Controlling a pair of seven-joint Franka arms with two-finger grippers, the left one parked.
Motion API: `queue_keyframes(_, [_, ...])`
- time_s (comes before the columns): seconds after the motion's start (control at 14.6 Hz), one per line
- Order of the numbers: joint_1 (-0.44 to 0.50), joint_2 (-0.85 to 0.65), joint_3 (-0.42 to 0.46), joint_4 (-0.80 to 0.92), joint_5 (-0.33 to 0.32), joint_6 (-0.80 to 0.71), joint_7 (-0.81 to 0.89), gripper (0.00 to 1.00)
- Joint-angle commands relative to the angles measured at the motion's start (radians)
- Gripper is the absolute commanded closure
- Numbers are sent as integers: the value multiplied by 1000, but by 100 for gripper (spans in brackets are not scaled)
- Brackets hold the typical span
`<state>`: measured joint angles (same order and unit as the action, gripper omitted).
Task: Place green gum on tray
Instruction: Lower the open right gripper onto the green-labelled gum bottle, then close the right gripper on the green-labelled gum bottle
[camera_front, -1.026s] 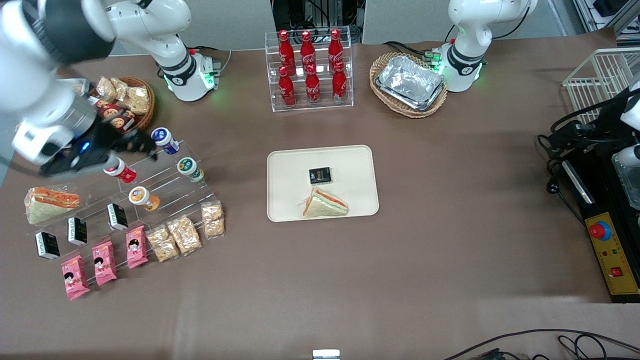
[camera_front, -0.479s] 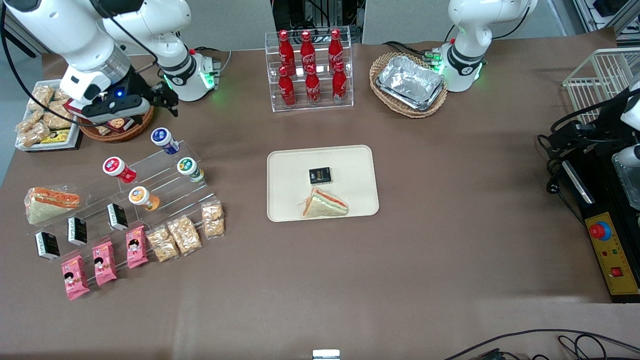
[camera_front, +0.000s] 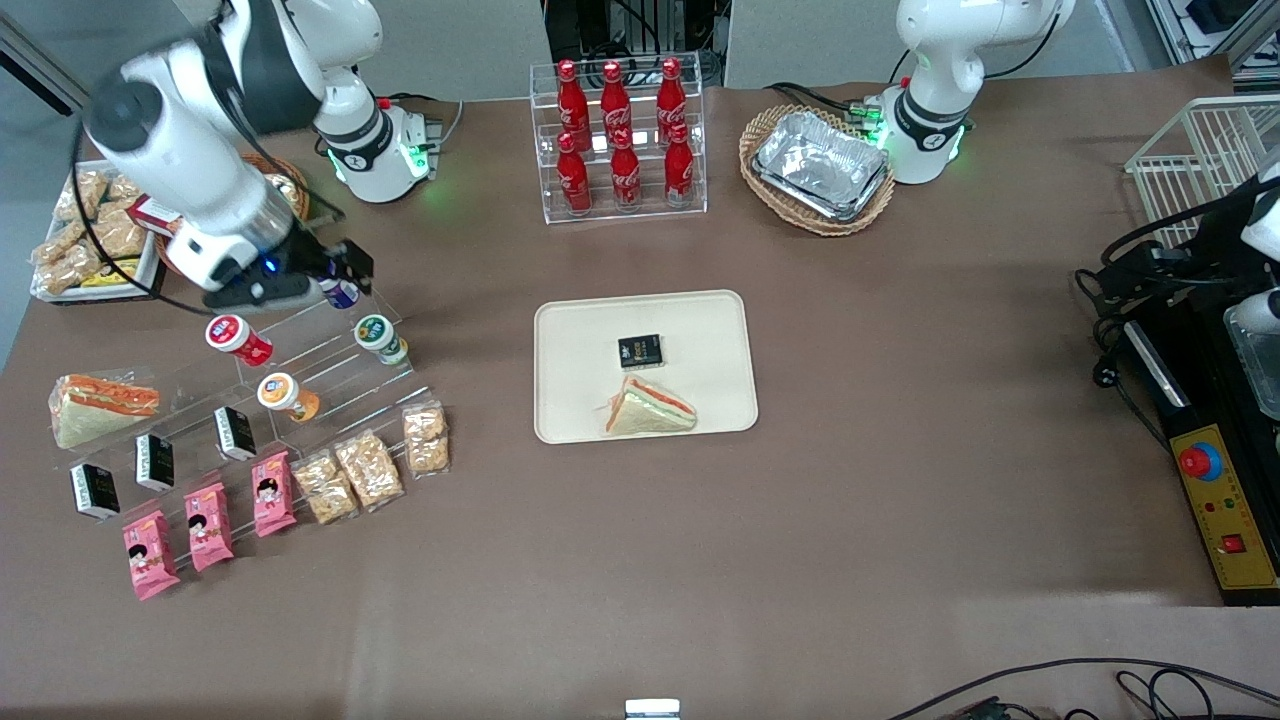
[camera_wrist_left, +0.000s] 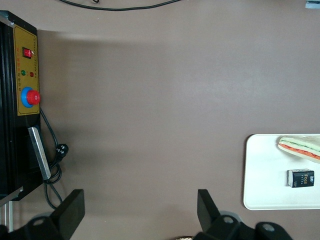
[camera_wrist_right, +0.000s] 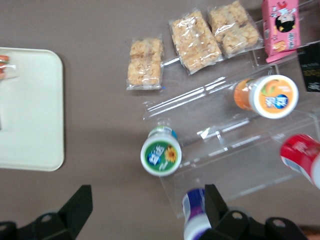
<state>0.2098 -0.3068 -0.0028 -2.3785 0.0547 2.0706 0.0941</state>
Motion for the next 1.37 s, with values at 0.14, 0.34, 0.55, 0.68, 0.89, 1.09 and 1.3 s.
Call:
queue_keyframes(0.14, [13, 112, 3, -126, -3, 279, 42, 0])
queue_keyframes(0.34, [28, 150, 4, -133, -6, 315, 42, 0])
queue_keyframes(0.55, [28, 166, 4, -163, -6, 347, 47, 0])
queue_keyframes(0.68, [30, 175, 4, -173, -10, 362, 45, 0])
queue_keyframes(0.89, [30, 181, 4, -177, -13, 364, 45, 1])
queue_keyframes(1.09, [30, 179, 4, -182, -13, 361, 38, 11])
queue_keyframes(1.3, [25, 175, 3, -183, -13, 352, 32, 27])
